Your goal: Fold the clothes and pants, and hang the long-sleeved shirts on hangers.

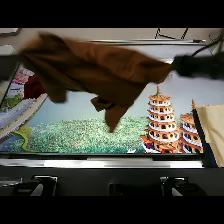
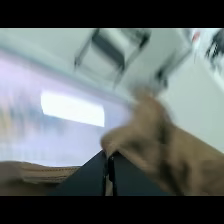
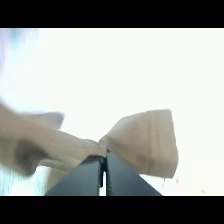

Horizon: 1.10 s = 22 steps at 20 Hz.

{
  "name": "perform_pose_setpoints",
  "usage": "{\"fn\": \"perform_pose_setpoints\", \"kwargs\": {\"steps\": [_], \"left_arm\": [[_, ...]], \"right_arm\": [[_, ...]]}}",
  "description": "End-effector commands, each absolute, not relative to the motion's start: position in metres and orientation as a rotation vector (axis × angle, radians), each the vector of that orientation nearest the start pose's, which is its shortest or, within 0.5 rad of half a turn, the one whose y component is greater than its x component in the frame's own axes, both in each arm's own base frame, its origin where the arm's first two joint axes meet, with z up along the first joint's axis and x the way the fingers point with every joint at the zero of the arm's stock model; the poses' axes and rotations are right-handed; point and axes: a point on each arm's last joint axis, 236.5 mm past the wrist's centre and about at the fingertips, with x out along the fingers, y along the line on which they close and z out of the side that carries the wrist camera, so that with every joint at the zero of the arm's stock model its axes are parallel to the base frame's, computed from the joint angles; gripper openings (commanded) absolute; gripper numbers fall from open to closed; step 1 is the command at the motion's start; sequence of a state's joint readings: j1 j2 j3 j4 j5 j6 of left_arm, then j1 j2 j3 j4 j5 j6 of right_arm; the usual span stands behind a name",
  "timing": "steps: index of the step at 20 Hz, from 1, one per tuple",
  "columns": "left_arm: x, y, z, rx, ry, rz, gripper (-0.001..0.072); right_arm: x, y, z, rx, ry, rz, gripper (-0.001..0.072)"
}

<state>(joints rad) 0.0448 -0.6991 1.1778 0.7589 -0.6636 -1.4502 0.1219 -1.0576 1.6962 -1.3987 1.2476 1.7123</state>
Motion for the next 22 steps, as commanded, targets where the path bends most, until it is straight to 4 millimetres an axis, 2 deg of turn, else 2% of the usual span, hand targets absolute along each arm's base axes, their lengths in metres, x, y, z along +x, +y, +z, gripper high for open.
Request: {"fn": "perform_pose_setpoints", "kwargs": {"steps": [1,2,4,8,10,12,13,14,15,16,17,19,20,22], "left_arm": [[0.255,-0.059,0.479,-0.448,-0.197,-0.339,0.0024],[0.238,-0.054,0.489,-0.432,-0.243,-0.317,0.0023],[0.215,-0.05,0.5,-0.416,-0.299,-0.286,0.0024],[0.192,-0.055,0.522,-0.452,-0.37,-0.315,0.0024],[0.197,-0.055,0.519,-0.444,-0.356,-0.313,0.0024],[0.222,-0.056,0.491,-0.418,-0.245,-0.307,0.0024],[0.24,-0.058,0.466,-0.425,-0.15,-0.312,0.0024],[0.262,-0.061,0.429,-0.443,-0.021,-0.32,0.0024],[0.282,-0.062,0.387,-0.462,0.114,-0.326,0.0024],[0.302,-0.064,0.334,-0.502,0.269,-0.327,0.0025],[0.316,-0.066,0.281,-0.548,0.416,-0.327,0.0025],[0.329,-0.074,0.185,-0.639,0.65,-0.313,0.0026],[0.329,-0.08,0.138,-0.68,0.757,-0.302,0.0026],[0.325,-0.093,0.065,-0.734,0.919,-0.272,0.0027]], "right_arm": [[0.339,0.045,0.44,0.181,0.29,0.105,0.0035],[0.327,0.042,0.453,0.181,0.25,0.104,0.0035],[0.303,0.037,0.476,0.18,0.168,0.106,0.0035],[0.264,0.035,0.546,0.204,-0.109,0.144,0.0035],[0.261,0.036,0.568,0.215,-0.201,0.16,0.0035],[0.286,0.039,0.558,0.213,-0.167,0.156,0.0035],[0.311,0.042,0.542,0.21,-0.11,0.151,0.0035],[0.341,0.046,0.521,0.209,-0.049,0.146,0.0035],[0.379,0.051,0.492,0.215,0.031,0.14,0.0036],[0.417,0.057,0.459,0.224,0.114,0.137,0.0036],[0.458,0.065,0.418,0.248,0.207,0.132,0.0036],[0.525,0.083,0.33,0.388,0.396,0.125,0.0036],[0.549,0.097,0.283,0.484,0.497,0.125,0.0036],[0.573,0.129,0.203,0.672,0.701,0.145,0.0036]]}}
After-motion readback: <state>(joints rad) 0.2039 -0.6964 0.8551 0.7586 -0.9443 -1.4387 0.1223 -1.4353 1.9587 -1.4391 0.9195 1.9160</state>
